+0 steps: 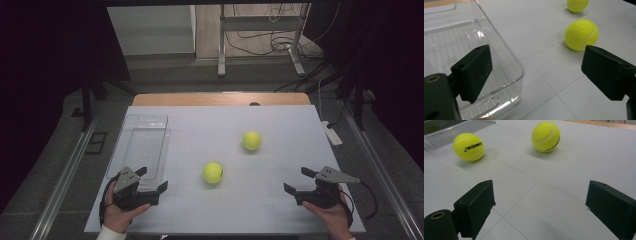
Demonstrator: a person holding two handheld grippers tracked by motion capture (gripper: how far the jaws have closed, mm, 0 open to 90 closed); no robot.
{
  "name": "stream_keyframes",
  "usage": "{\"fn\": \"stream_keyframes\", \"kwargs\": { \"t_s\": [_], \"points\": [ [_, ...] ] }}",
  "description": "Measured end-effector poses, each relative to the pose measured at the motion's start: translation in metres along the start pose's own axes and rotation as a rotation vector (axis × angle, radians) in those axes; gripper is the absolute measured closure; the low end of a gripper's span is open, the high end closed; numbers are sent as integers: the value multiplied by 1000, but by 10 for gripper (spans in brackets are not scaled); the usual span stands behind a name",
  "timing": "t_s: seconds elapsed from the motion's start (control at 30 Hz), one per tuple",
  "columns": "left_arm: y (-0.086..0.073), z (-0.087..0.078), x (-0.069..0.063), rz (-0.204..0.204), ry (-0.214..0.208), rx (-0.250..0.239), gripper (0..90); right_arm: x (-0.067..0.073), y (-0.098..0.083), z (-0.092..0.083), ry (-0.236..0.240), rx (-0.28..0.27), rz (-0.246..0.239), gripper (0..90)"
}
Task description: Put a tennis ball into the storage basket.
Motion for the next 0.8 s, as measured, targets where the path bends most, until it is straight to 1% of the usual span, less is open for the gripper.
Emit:
{"fn": "stream_keyframes", "kwargs": {
  "t_s": [0.1,0.27,0.33,0.47,0.57,0.8],
  "points": [
    [1,1,0,2,2,-1,108,-1,-1,0,7,-4,7,87],
    [0,1,-1,2,0,-2,109,-1,-1,0,7,1,1,89],
    [0,0,0,5,3,-3,109,-1,-1,1,5,4,0,91],
    [1,-2,0,1,20,-21,111,0,-1,1,6,5,-10,96],
    [-1,-3,0,1,18,-16,111,1,0,2,5,3,-11,98],
    [-5,-7,2,-5,19,-17,110,1,3,10,14,8,-15,98]
  ]
}}
Point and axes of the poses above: each handheld gripper's, and its own axes: z roughly forward along the jaws, y roughly out of its top, x roughly to its left, the point moved 5 cm from there along z, roughly forward along the jaws, and after that the axes turned 7 degrees about y, right-handed, at the moved point
